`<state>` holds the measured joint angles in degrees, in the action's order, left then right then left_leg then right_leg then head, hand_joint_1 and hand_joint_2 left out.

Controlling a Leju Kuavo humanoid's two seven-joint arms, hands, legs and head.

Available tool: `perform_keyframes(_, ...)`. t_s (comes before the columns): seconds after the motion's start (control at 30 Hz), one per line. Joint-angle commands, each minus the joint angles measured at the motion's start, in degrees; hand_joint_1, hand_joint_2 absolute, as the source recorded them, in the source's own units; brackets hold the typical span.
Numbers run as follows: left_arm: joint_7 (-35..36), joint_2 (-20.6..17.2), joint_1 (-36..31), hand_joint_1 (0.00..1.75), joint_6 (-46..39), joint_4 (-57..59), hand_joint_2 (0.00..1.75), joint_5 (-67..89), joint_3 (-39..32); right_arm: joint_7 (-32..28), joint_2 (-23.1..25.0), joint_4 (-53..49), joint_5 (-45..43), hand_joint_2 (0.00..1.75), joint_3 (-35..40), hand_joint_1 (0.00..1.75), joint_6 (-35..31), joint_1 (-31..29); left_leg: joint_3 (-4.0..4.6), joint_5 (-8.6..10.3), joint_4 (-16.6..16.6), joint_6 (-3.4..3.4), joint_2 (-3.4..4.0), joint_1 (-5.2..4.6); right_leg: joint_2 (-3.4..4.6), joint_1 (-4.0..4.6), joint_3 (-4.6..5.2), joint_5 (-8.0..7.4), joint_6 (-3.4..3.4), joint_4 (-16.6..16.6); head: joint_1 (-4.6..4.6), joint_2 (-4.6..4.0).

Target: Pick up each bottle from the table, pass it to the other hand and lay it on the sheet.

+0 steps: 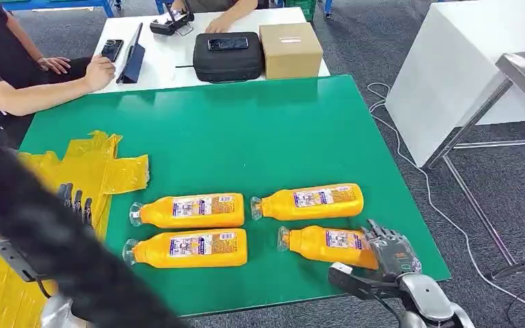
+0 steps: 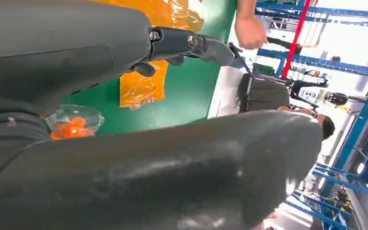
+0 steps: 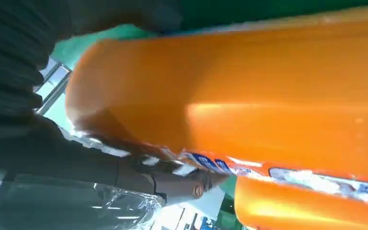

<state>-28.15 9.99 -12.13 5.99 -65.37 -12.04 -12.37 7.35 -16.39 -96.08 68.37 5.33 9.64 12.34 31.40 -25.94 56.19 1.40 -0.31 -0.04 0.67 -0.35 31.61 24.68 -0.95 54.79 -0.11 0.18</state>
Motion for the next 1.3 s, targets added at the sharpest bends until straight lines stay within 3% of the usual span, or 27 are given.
perform_keyframes(0.03, 0.11, -0.6, -1.02, 0.0, 0.06, 2.64, 0.0, -0.07, -0.8, -0.29, 0.99, 4.67, -0.16, 1.75, -0.04, 1.43, 0.68, -0.9, -0.18, -0.04, -0.08, -0.09, 0.01, 0.06, -0.05, 0.06, -0.2, 0.02, 0.03, -0.12, 0.0, 0.0)
perform_keyframes(0.13, 0.11, -0.6, -1.02, 0.0, 0.06, 2.64, 0.0, -0.07, -0.8, -0.29, 0.99, 4.67, -0.16, 1.75, -0.04, 1.43, 0.68, -0.9, -0.18, -0.02, -0.08, -0.08, -0.01, 0.05, -0.06, 0.05, -0.19, 0.02, 0.02, -0.11, 0.0, 0.0)
perform_keyframes(0.17, 0.17, -0.54, -1.19, 0.0, 0.21, 2.7, 0.0, -0.14, -0.95, -0.55, 1.06, 5.07, -0.56, 1.75, 0.12, 1.75, 1.01, -1.11, -0.24, -0.05, -0.09, -0.1, -0.02, 0.05, -0.09, 0.06, -0.26, 0.04, 0.03, -0.13, 0.0, 0.0)
perform_keyframes(0.5, 0.31, -1.0, -3.47, 0.0, 0.47, 5.07, 0.0, 1.16, -0.55, -0.83, 1.36, 9.38, -0.58, 1.75, 3.03, 1.75, 2.75, -3.0, -0.29, 0.02, -0.11, -0.09, 0.0, 0.07, -0.04, 0.08, -0.28, -0.03, 0.03, -0.16, 0.0, 0.0)
perform_keyframes(0.6, 0.34, -0.97, -3.04, 0.0, 0.07, 4.35, 0.0, 1.34, -0.8, -5.49, 1.81, 7.79, -3.8, 1.75, 3.5, 1.75, -1.16, -3.57, -0.32, 0.01, -0.08, -0.1, 0.02, 0.09, -0.02, 0.1, -0.32, -0.04, 0.03, -0.16, 0.0, 0.0)
perform_keyframes(0.7, 1.67, -0.83, -2.07, 0.0, 0.02, 3.39, 0.0, 1.43, -0.47, -13.08, 2.67, 0.06, -12.6, 1.75, 2.15, 1.75, -4.43, -2.77, -0.45, -0.02, -0.08, -0.11, 0.14, 0.06, 0.1, 0.07, -0.4, -0.04, 0.04, -0.1, 0.02, 0.02)
perform_keyframes(0.77, 1.81, -0.71, -2.0, 0.0, -0.08, 3.38, 0.0, 1.52, -0.25, -12.91, 2.66, -3.15, -13.02, 1.75, 2.0, 1.75, -3.81, -2.2, -0.37, -0.03, -0.03, -0.07, 0.07, 0.0, 0.07, 0.01, -0.32, 0.0, 0.04, 0.0, 0.02, 0.0)
perform_keyframes(0.83, 1.76, -0.41, -1.57, 0.0, -0.19, 2.83, 0.0, 1.39, -0.19, -18.86, 4.31, -9.3, -17.74, 1.75, 1.56, 1.75, -6.87, -1.53, -0.33, -0.04, -0.02, -0.09, 0.05, -0.04, 0.02, -0.03, -0.26, 0.03, 0.06, 0.05, -0.02, 0.02)
perform_keyframes(0.9, 1.74, 0.19, -1.56, 0.0, -0.34, 1.7, 0.0, 1.35, -0.26, -20.75, 6.4, -13.6, -20.53, 1.75, 0.94, 1.75, -9.32, -3.12, -0.31, -0.07, 0.01, -0.1, 0.07, 0.01, 0.03, 0.03, -0.26, 0.05, 0.06, 0.04, 0.0, 0.0)
perform_keyframes(1.1, 2.37, 0.75, -0.49, 0.0, -0.31, -1.13, 0.0, 0.93, 0.83, -20.45, 6.55, -18.47, -19.18, 1.75, 0.4, 1.75, -14.8, -4.76, -0.24, -0.08, 0.06, -0.07, 0.06, 0.0, 0.02, 0.03, -0.18, 0.06, 0.01, 0.07, -0.02, 0.0)
perform_keyframes(1.3, 3.27, 1.41, -1.81, 0.0, 0.14, -1.41, 0.0, 0.6, 2.3, -18.98, 7.76, -9.97, -20.6, 1.75, 2.77, 1.75, -15.95, -15.05, -0.21, -0.05, 0.01, -0.07, 0.29, 0.03, 0.24, 0.03, -0.15, -0.05, 0.01, 0.0, 0.0, 0.0)
